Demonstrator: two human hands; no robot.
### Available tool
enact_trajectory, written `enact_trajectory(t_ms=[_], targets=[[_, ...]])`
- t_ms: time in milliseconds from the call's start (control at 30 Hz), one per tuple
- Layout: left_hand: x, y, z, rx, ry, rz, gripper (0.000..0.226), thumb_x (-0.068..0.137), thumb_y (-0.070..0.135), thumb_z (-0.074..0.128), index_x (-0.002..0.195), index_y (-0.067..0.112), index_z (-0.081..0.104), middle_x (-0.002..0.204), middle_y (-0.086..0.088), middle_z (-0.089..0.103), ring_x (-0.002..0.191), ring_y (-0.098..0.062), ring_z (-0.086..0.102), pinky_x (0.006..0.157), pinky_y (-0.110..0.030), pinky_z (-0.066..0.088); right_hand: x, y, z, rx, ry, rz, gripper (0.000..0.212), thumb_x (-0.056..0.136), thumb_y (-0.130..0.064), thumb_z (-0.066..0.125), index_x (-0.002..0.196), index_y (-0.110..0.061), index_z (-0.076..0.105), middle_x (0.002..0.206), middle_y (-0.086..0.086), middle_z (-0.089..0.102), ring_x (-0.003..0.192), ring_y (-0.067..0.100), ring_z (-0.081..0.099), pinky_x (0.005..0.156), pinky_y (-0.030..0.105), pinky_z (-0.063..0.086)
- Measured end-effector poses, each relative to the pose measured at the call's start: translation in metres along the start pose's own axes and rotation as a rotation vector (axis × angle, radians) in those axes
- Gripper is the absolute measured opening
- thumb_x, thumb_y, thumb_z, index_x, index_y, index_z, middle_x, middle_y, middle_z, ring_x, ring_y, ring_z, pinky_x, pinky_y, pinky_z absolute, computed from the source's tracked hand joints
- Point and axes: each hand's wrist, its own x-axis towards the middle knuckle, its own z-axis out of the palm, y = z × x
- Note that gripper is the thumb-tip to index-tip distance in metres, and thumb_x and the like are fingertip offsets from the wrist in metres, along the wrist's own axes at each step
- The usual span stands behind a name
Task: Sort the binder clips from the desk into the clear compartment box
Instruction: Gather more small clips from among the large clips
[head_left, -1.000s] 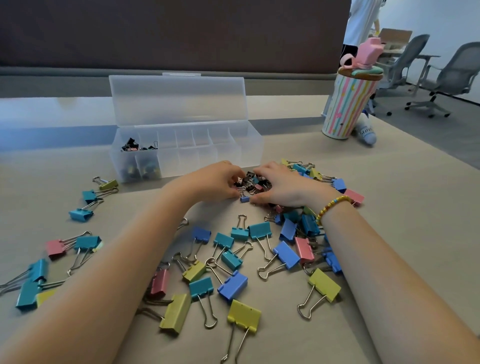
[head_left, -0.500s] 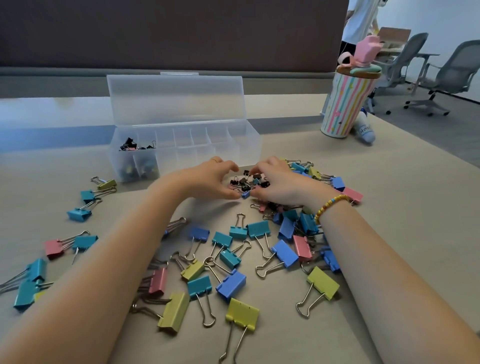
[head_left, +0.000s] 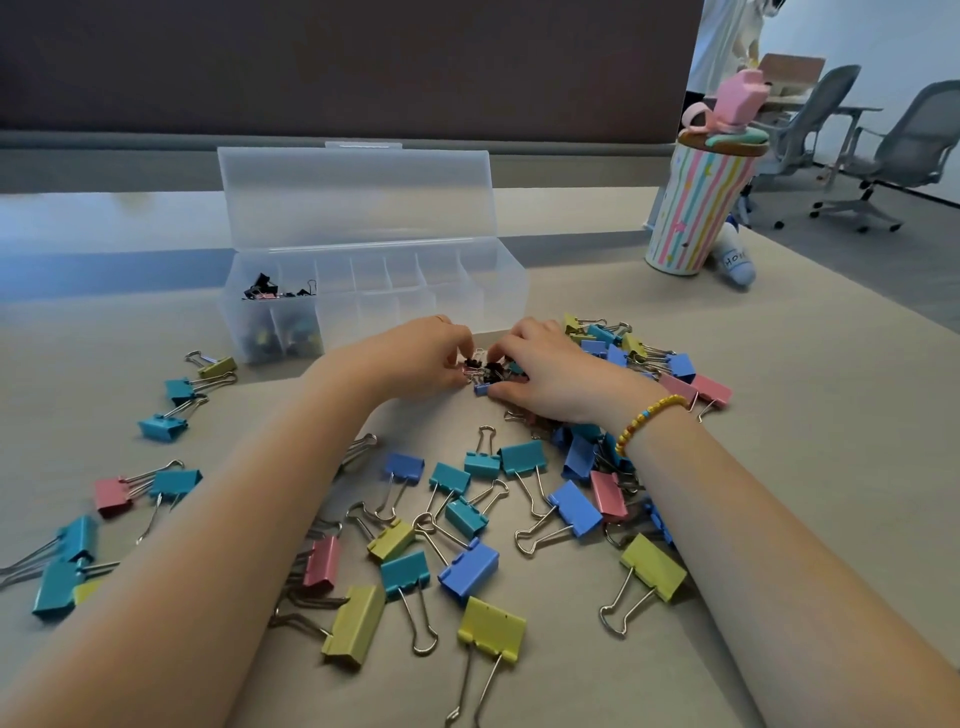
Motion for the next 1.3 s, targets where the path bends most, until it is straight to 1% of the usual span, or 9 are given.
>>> enact_trajectory(t_ms=[200, 567, 700, 800, 900, 967, 1033, 1167, 1300], targets=[[-0.003, -0.003, -0.004, 0.016, -0.010, -0.032, 0.032, 0.091, 0.027, 0.056, 0.120, 0.014, 0.051, 0.116, -0.007, 0.051, 0.100, -0.020, 0.049, 0.084, -0.026, 0.038, 0.000, -0.003, 0.001, -0.024, 0.058, -0.014, 0.037, 0.095, -0.032, 0.049, 0.129, -0.016, 0.047, 0.126, 0.006, 0.042, 0.119, 0.021, 0.035, 0.100, 0.035, 0.036], [-0.009, 0.006, -0.006, 0.161, -0.057, -0.075, 0.019, 0.093, 0.018, 0.048, 0.108, 0.007, 0.051, 0.107, -0.010, 0.050, 0.085, -0.018, 0.040, 0.074, -0.026, 0.033, 0.004, -0.004, 0.001, -0.042, 0.089, 0.021, 0.024, 0.096, -0.015, 0.044, 0.119, -0.012, 0.050, 0.120, 0.008, 0.049, 0.109, 0.022, 0.044, 0.094, 0.035, 0.042], [-0.007, 0.006, -0.007, 0.056, 0.000, -0.088, 0.014, 0.095, 0.012, 0.044, 0.108, 0.009, 0.046, 0.100, -0.010, 0.053, 0.081, -0.020, 0.045, 0.071, -0.027, 0.038, 0.003, -0.006, -0.002, 0.038, 0.109, 0.051, 0.022, 0.096, -0.008, 0.042, 0.116, -0.009, 0.051, 0.118, 0.009, 0.050, 0.105, 0.021, 0.047, 0.089, 0.030, 0.040], [-0.006, 0.006, -0.009, -0.338, 0.034, -0.109, 0.013, 0.094, 0.007, 0.046, 0.104, 0.013, 0.042, 0.087, -0.003, 0.056, 0.068, -0.014, 0.057, 0.058, -0.023, 0.050, 0.004, -0.005, -0.006, 0.278, 0.193, 0.136, 0.022, 0.098, -0.008, 0.039, 0.115, -0.010, 0.053, 0.108, 0.003, 0.051, 0.089, 0.015, 0.051, 0.071, 0.020, 0.041], [-0.002, 0.011, -0.015, -0.613, 0.109, -0.175, 0.013, 0.094, 0.005, 0.040, 0.103, 0.012, 0.047, 0.080, -0.001, 0.053, 0.066, -0.011, 0.053, 0.055, -0.022, 0.049, 0.005, -0.002, -0.014, 0.819, 0.244, 0.311, 0.020, 0.098, -0.006, 0.036, 0.104, -0.012, 0.054, 0.085, 0.002, 0.058, 0.063, 0.010, 0.053, 0.055, 0.017, 0.044], [0.001, 0.012, -0.015, -0.538, 0.138, -0.197, 0.019, 0.095, 0.009, 0.035, 0.103, 0.010, 0.052, 0.079, -0.001, 0.051, 0.066, -0.014, 0.048, 0.058, -0.025, 0.043, 0.003, 0.001, -0.019, 1.269, 0.222, 0.389, 0.021, 0.096, 0.001, 0.035, 0.090, -0.009, 0.052, 0.081, 0.005, 0.055, 0.062, 0.010, 0.052, 0.055, 0.019, 0.044], [0.001, 0.012, -0.011, -0.333, 0.106, -0.182, 0.021, 0.096, 0.021, 0.039, 0.104, 0.009, 0.054, 0.089, -0.004, 0.056, 0.076, -0.018, 0.049, 0.066, -0.027, 0.039, 0.000, 0.004, -0.020, 1.539, 0.170, 0.368, 0.021, 0.094, 0.005, 0.034, 0.086, -0.008, 0.049, 0.082, 0.007, 0.049, 0.065, 0.011, 0.047, 0.050, 0.018, 0.039], [0.000, 0.012, 0.000, -0.108, -0.034, -0.166, 0.035, 0.090, 0.040, 0.054, 0.105, 0.009, 0.053, 0.095, -0.003, 0.052, 0.087, -0.019, 0.047, 0.072, -0.027, 0.036, -0.001, 0.004, -0.017, 1.456, 0.069, 0.337, 0.014, 0.095, -0.002, 0.038, 0.089, -0.008, 0.050, 0.075, 0.003, 0.039, 0.061, 0.009, 0.037, 0.053, 0.021, 0.032], [0.000, 0.010, -0.002, -0.088, -0.031, -0.148, 0.030, 0.091, 0.033, 0.055, 0.108, 0.009, 0.055, 0.090, -0.002, 0.050, 0.083, -0.017, 0.045, 0.056, -0.021, 0.031, 0.001, 0.000, -0.016, 1.300, 0.048, 0.315, 0.021, 0.096, 0.001, 0.036, 0.096, -0.010, 0.054, 0.071, 0.003, 0.044, 0.056, 0.009, 0.039, 0.044, 0.015, 0.034]])
